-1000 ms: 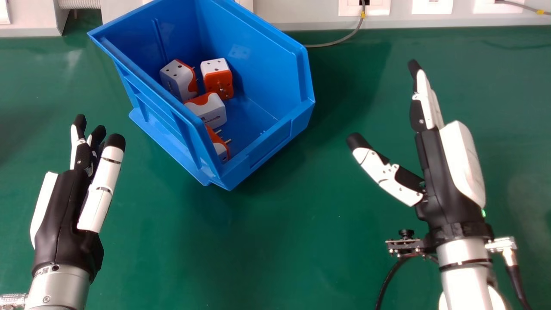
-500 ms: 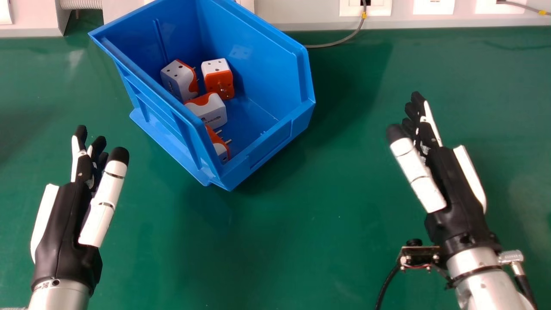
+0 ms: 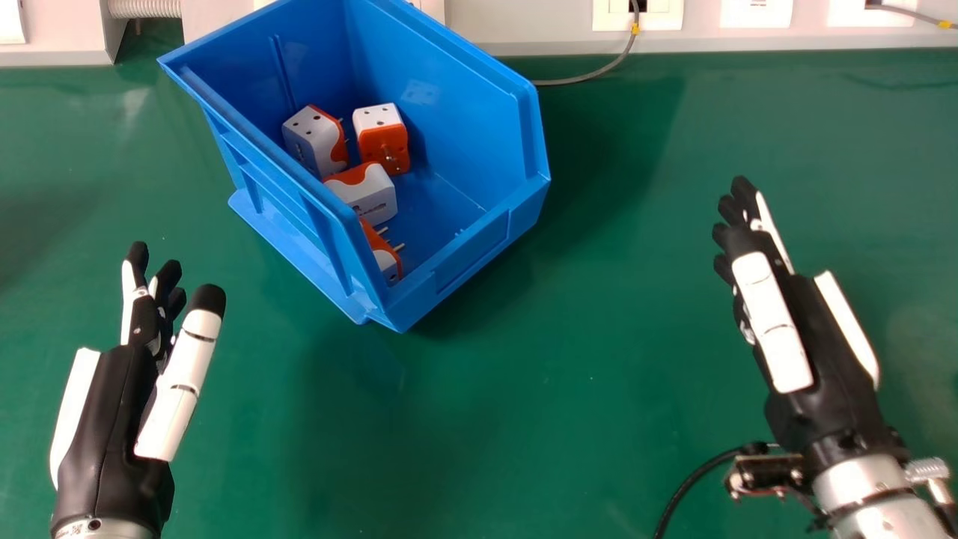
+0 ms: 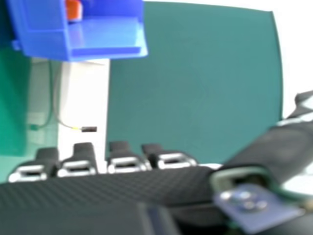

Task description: Pick all objects and put in blue box

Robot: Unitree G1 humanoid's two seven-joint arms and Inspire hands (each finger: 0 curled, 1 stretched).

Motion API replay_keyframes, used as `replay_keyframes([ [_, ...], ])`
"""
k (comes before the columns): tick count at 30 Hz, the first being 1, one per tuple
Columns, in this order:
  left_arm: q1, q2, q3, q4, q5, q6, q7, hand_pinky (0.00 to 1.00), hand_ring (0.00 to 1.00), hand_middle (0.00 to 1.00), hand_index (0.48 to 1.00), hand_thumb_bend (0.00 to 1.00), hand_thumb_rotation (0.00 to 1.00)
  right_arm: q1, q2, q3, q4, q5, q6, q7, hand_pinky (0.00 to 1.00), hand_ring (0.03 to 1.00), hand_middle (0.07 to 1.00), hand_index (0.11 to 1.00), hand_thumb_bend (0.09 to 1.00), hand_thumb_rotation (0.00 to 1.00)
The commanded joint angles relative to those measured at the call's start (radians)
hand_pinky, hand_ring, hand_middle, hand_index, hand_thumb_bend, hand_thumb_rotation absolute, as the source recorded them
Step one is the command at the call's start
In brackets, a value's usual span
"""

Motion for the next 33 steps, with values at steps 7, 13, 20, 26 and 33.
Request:
replay_keyframes([
  [7, 0.003, -0.013, 0.001, 0.021, -0.001, -0.062, 0.001, 0.94, 0.99, 1.00, 1.000, 0.54, 0.82, 0.004, -0.016, -0.026, -0.019, 0.010, -0.025, 0.032, 1.00, 1.000, 1.000, 1.000, 0.314, 1.00],
  [13, -0.010, -0.018, 0.001, 0.046, 0.003, -0.083, 0.006, 0.93, 0.98, 1.00, 1.000, 0.54, 0.81, -0.008, -0.030, -0.027, -0.044, 0.008, 0.015, 0.041, 1.00, 1.000, 1.000, 1.000, 0.308, 1.00],
  [20, -0.021, -0.018, 0.000, 0.065, 0.012, -0.095, 0.011, 0.93, 0.98, 1.00, 0.998, 0.53, 0.81, -0.029, -0.059, -0.025, -0.048, 0.009, 0.051, 0.071, 1.00, 1.000, 1.000, 1.000, 0.300, 1.00],
  [26, -0.009, -0.012, 0.004, 0.070, 0.016, -0.106, 0.007, 0.93, 0.98, 1.00, 0.992, 0.52, 0.80, -0.030, -0.061, -0.022, -0.042, 0.020, 0.066, 0.096, 1.00, 1.000, 1.000, 1.000, 0.303, 1.00],
  [33, 0.024, -0.008, 0.003, 0.047, 0.020, -0.102, 0.001, 0.93, 0.98, 0.99, 0.990, 0.50, 0.80, -0.007, -0.048, -0.020, -0.106, 0.033, 0.100, 0.105, 1.00, 1.000, 1.000, 1.000, 0.304, 1.00],
])
